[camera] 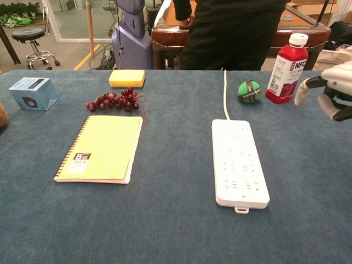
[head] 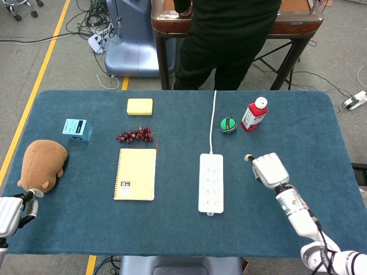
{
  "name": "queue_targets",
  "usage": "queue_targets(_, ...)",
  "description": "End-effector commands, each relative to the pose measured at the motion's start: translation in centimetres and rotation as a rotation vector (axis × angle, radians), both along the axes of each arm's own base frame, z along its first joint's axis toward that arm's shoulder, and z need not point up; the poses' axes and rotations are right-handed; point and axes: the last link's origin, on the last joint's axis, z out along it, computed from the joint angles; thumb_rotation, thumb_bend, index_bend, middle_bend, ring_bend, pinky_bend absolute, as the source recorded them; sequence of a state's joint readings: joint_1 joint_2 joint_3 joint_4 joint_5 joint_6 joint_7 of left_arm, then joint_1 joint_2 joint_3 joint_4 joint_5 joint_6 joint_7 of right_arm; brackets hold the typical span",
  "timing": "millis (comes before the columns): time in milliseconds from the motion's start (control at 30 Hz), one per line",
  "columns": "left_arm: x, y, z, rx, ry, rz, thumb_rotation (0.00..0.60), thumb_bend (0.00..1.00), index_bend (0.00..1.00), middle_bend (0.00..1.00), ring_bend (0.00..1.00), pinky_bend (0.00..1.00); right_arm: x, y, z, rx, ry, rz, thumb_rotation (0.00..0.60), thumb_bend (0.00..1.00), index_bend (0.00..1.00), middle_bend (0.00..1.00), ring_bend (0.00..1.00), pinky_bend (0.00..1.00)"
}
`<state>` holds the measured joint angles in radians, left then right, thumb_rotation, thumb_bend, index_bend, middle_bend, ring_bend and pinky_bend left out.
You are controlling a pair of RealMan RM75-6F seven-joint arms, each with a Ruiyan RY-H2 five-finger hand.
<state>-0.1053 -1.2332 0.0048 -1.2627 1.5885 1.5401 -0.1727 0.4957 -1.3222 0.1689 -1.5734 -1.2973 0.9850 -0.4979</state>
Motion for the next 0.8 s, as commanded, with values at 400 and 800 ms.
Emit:
queue_targets(400, -0.1, -0.1, 0.4, 0.016, -0.002, 0.007, 0.600, 0.61, 0.55, 0.78, 0.69, 0.91, 4.0, -2.7, -5.5, 0.105, 0.064, 0.021, 0.600, 0.81, 0.31, 0.92, 1.00, 1.00)
queue_targets(800, -0.3, -0.1, 0.6, 0.021, -0.005, 0.011, 0.600, 0.61, 0.55, 0.78, 0.69, 0.91, 5.1, -3.3, -7.6, 0.137, 0.088, 0.015, 0.600, 0.83, 0.31, 0.93, 1.00, 1.00)
